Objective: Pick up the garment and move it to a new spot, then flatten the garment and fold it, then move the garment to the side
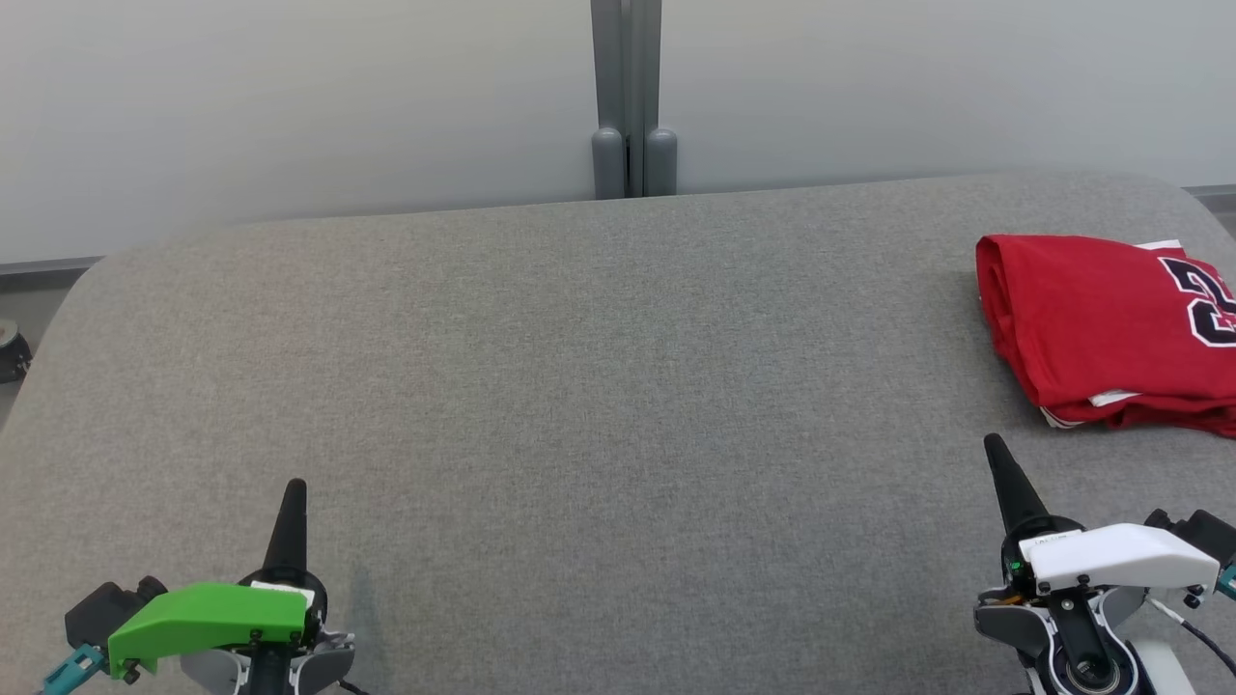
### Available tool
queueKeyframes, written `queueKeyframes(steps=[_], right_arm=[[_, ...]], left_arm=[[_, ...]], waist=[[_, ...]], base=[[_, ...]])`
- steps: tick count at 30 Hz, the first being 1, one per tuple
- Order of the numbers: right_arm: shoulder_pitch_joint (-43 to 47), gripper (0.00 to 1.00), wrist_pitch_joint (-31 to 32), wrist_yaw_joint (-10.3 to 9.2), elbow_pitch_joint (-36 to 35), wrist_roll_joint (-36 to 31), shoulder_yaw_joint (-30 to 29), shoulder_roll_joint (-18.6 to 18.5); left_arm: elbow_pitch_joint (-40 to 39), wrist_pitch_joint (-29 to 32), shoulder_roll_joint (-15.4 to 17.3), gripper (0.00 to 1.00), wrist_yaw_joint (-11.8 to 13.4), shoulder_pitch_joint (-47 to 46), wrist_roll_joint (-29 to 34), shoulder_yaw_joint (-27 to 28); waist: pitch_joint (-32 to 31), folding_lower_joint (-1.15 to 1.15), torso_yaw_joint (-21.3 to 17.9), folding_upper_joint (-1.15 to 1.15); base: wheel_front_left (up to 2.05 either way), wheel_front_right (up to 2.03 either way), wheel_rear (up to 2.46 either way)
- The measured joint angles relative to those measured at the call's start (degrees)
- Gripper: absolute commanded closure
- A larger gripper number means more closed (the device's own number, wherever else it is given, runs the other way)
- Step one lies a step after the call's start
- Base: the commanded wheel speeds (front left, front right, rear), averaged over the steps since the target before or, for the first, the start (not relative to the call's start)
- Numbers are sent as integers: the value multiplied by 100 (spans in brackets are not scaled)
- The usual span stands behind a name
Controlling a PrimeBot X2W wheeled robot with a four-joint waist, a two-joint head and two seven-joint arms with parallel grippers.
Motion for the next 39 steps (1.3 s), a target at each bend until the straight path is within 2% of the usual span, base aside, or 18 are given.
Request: queueKeyframes(steps=[39], right_arm=[[-148,100,425,-1,-30,1627,-210,-7]], left_arm=[[-144,457,0,100,-298,-128,-1551,401]], waist=[[48,0,-70,0]], base=[[0,0,0]])
